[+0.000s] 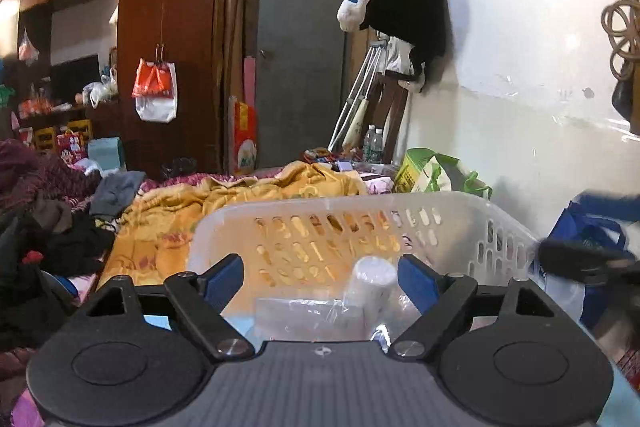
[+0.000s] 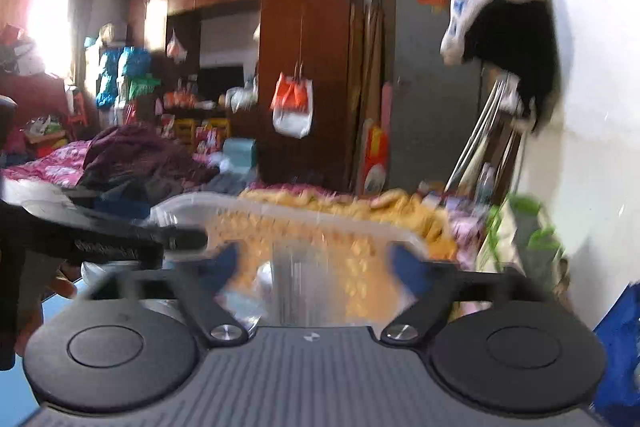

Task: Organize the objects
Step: 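Carry both boxes over the white basket and open both grippers, then grasp the red-white tissue pack with the left gripper while the right grasps the purple box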

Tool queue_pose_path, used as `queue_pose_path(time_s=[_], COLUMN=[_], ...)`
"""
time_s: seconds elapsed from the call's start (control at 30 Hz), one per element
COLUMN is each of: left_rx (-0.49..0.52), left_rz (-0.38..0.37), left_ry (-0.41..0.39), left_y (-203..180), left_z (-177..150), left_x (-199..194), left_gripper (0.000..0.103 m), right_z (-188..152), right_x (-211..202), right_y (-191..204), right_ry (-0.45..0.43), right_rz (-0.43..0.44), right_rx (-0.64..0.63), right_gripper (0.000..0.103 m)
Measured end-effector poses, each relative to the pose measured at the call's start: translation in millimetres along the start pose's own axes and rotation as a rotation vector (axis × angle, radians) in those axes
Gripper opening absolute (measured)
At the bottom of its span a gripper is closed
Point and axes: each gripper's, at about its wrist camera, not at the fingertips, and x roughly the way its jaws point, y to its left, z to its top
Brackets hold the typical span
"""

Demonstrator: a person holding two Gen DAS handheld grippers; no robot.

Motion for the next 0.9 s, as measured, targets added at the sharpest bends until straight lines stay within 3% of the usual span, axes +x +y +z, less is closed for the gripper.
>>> queue_pose_path(time_s=[0.2, 0.3, 0.43, 0.5, 0.67, 0.73, 0.9], left_rx=[-0.026, -0.024, -0.092, -0.109, 0.008, 0.008, 0.041], left_rz=[-0.071, -0.121, -0.187, -0.18, -0.088, -0.095, -0.049], left_ry=[-0.116, -0.133, -0.109, -0.11, -0.081, -0.043, -0.019], left_y=[-1.8, -4.5, 0.6, -0.2, -17.2, -17.5, -21.8], left_z=[-33.6, -73.4, -124.5, -139.9, -145.1, -146.4, -156.1], left_x=[-65.7, -98.5, -120.5, -124.4, -107.9, -96.2, -85.8], left_gripper=[0.091, 0.091, 0.091, 0.091, 0.089, 0.077, 0.069], right_z=[-35.5, -63.7, -99.1, -107.5, -114.9, -116.0, -120.3], right_x=[-58.6, -62.3, -57.5, -52.3, -37.5, -33.7, -25.6], right_y=[-12.5, -12.6, -8.9, -6.9, -8.4, -6.0, 0.6], right_ry=[-0.086, -0.021, 0.099, 0.114, 0.197, 0.224, 0.275], right_rz=[0.1, 0.069, -0.002, 0.006, -0.01, -0.015, -0.031], right_rx=[0.168, 0.18, 0.206, 0.195, 0.217, 0.211, 0.173], right_gripper=[0.103, 0.103, 0.103, 0.103, 0.103, 0.103, 0.096])
